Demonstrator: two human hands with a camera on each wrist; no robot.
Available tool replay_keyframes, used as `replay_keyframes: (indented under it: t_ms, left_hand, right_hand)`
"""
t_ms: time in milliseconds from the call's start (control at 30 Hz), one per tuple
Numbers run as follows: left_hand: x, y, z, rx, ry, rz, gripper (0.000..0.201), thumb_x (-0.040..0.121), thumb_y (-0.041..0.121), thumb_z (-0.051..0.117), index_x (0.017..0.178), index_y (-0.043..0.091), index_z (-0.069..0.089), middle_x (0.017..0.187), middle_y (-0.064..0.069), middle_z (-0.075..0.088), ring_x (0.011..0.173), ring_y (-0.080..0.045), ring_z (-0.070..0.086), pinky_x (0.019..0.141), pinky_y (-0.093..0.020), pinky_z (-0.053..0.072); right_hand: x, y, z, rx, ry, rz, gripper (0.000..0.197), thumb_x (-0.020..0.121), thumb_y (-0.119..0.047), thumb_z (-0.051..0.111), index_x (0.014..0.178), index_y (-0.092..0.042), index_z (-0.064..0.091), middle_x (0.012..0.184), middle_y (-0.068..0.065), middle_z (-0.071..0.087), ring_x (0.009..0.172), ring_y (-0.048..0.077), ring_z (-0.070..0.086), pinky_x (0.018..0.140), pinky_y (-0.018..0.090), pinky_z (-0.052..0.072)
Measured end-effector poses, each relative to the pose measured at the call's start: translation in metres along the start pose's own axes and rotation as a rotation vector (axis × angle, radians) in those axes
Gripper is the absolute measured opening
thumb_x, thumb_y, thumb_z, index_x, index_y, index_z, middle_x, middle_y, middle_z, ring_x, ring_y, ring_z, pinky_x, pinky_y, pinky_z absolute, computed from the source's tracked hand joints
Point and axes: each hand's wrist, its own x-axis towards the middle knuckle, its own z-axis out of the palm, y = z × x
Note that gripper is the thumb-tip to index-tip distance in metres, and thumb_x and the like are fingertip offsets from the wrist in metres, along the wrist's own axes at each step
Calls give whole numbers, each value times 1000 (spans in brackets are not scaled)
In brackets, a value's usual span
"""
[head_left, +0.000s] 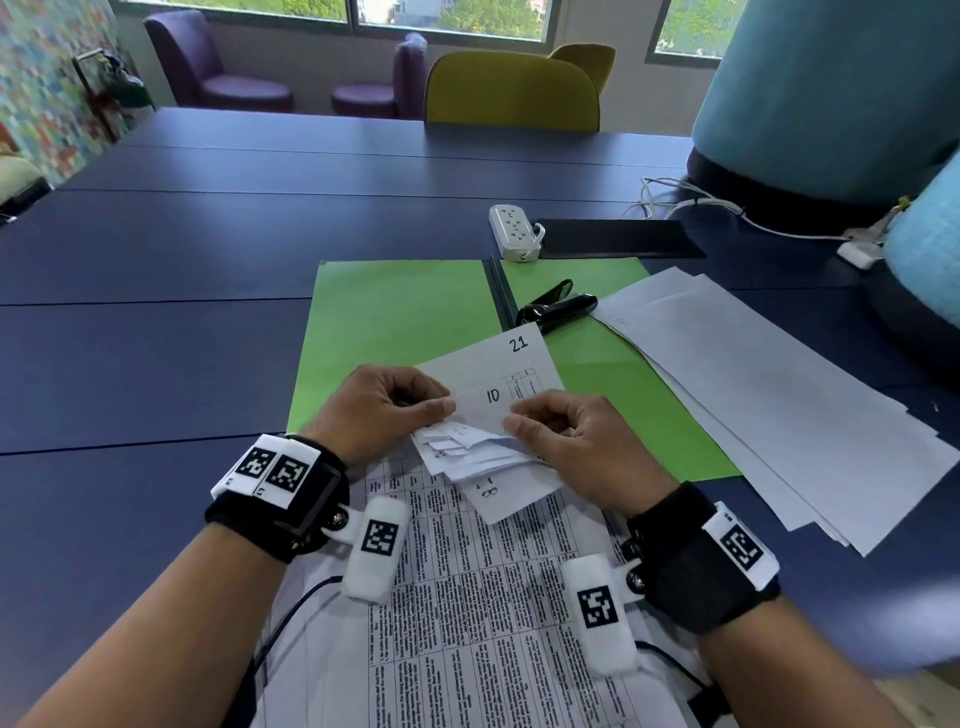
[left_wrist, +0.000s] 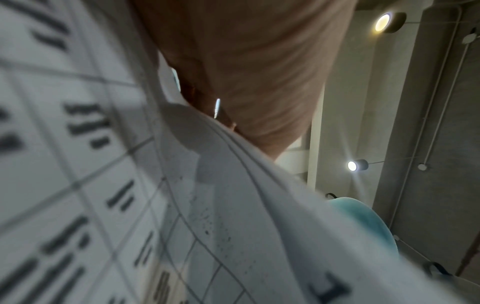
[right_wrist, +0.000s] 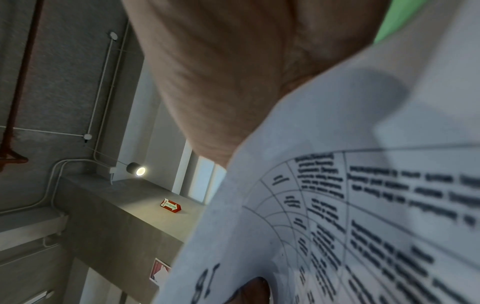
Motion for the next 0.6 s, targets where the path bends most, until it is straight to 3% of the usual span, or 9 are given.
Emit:
replay_keyframes:
  t_ms: [33, 67, 133, 267, 400, 500, 600]
  left_hand:
    - [-1, 1, 0, -12, -8, -10, 8, 84, 10, 79, 85, 18, 78, 92, -6, 77, 76, -13, 68, 72, -23, 55]
    - [-2, 2, 1, 8, -21, -5, 16, 85, 9, 78, 98, 19, 78, 95, -6, 75, 75, -9, 67, 72, -18, 55]
    - [-3, 5, 2, 45, -41, 28, 25, 88, 6, 74, 110, 16, 76, 101, 0, 70, 73, 1, 66, 69, -9, 51]
    - [-3, 10, 3, 25, -50, 36, 19, 90, 3, 70, 104, 13, 77, 108, -1, 69, 75, 5, 66, 70, -7, 51]
    - [-4, 9, 3, 7, -62, 34, 20, 91, 3, 70, 102, 17, 77, 107, 1, 71, 78, 2, 67, 71, -9, 51]
    - [-3, 5, 1, -6, -70, 38, 24, 90, 5, 71, 97, 26, 78, 103, 6, 75, 85, -5, 69, 75, -13, 53]
    - [-3, 5, 1, -15, -77, 34, 23, 89, 4, 73, 97, 25, 79, 101, 8, 77, 86, -8, 71, 78, -17, 56]
  right_hand:
    - [0, 1, 0, 22, 19, 13, 29, 88, -36, 71, 112, -21, 70, 95, 5, 67, 79, 13, 60, 72, 26, 54]
    - [0, 2, 0, 26, 24, 18, 36, 87, -34, 73, 119, -19, 67, 93, 3, 65, 78, 9, 58, 71, 21, 53]
    - [1, 3, 1, 10, 20, 14, 46, 84, -35, 75, 126, -17, 64, 92, -1, 62, 77, 7, 56, 72, 21, 53]
    - [2, 6, 1, -9, 23, 20, 53, 81, -42, 77, 127, -20, 65, 94, -2, 64, 78, 7, 57, 77, 26, 55]
    - [3, 10, 0, 9, 29, 18, 56, 79, -47, 77, 128, -21, 65, 99, -3, 67, 83, 8, 61, 78, 23, 53]
    - [3, 10, 1, 17, 29, 10, 52, 79, -44, 78, 125, -23, 67, 99, -1, 68, 80, 7, 59, 75, 21, 52]
    - [0, 7, -1, 54, 26, -9, 41, 79, -39, 79, 117, -24, 71, 97, 1, 69, 77, 7, 58, 71, 19, 52]
